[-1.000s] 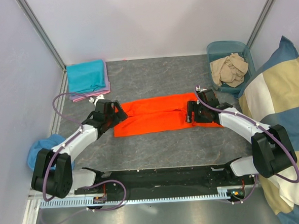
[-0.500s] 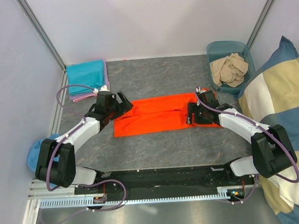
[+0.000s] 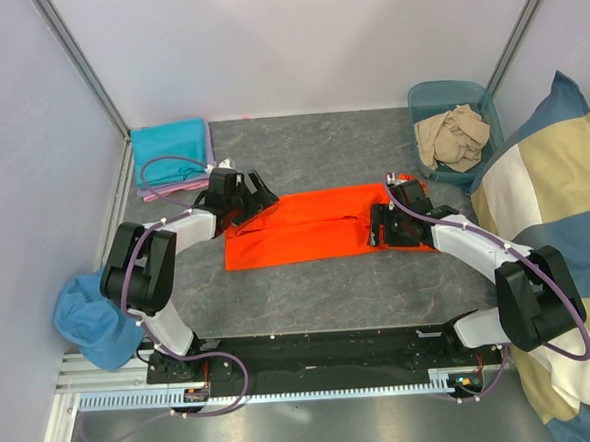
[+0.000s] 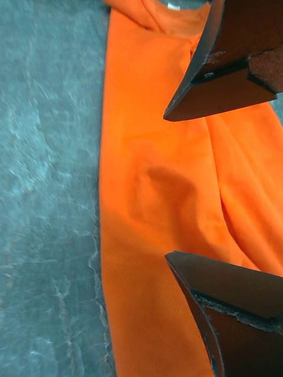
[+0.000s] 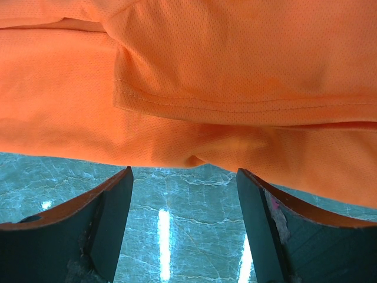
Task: Fold and stack the t-shirts
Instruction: Rotate the tshirt 90 degrees
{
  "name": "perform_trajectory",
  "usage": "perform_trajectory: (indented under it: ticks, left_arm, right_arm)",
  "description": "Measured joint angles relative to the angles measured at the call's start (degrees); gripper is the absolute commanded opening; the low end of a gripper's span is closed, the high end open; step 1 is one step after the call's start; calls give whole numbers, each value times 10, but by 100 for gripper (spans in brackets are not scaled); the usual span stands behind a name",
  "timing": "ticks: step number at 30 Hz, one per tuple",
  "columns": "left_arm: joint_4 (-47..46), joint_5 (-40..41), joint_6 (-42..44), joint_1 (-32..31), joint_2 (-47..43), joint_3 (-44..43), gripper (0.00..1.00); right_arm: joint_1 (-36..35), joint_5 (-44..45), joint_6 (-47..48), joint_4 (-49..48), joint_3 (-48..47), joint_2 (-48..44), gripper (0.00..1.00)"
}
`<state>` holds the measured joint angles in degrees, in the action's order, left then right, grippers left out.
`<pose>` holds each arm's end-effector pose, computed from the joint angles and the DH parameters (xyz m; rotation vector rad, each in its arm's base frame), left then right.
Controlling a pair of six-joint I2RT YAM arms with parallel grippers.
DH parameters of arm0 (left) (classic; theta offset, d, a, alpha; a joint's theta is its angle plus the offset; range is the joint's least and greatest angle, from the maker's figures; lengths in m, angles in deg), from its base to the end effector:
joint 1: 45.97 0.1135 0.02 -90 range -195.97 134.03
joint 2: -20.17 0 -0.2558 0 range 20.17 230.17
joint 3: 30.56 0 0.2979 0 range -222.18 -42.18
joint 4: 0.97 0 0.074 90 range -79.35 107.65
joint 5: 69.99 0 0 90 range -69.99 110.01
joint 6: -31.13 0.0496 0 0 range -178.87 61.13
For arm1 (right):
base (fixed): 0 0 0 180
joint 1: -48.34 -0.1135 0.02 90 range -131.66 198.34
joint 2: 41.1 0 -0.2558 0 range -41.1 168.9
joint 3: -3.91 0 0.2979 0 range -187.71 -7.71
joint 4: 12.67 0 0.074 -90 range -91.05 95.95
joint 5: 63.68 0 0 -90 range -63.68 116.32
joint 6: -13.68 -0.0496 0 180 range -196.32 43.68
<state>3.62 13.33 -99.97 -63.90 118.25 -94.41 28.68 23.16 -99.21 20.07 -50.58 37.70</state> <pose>0.3772 -0.1281 0.1219 -0.4046 2.2985 -0.6689 0.2901 0.1065 0.1381 0.0522 2.6033 0.3463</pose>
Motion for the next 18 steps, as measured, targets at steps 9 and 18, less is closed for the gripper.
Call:
perform_trajectory:
  ticks: [9,18]
  left_arm:
    - [-16,-15,-3,-17,17,8,100]
    - [-25,-12,-4,-21,-18,59,100]
  right_arm:
    - [0,0,0,3,0,0,80]
    - [0,0,-2,1,9,0,80]
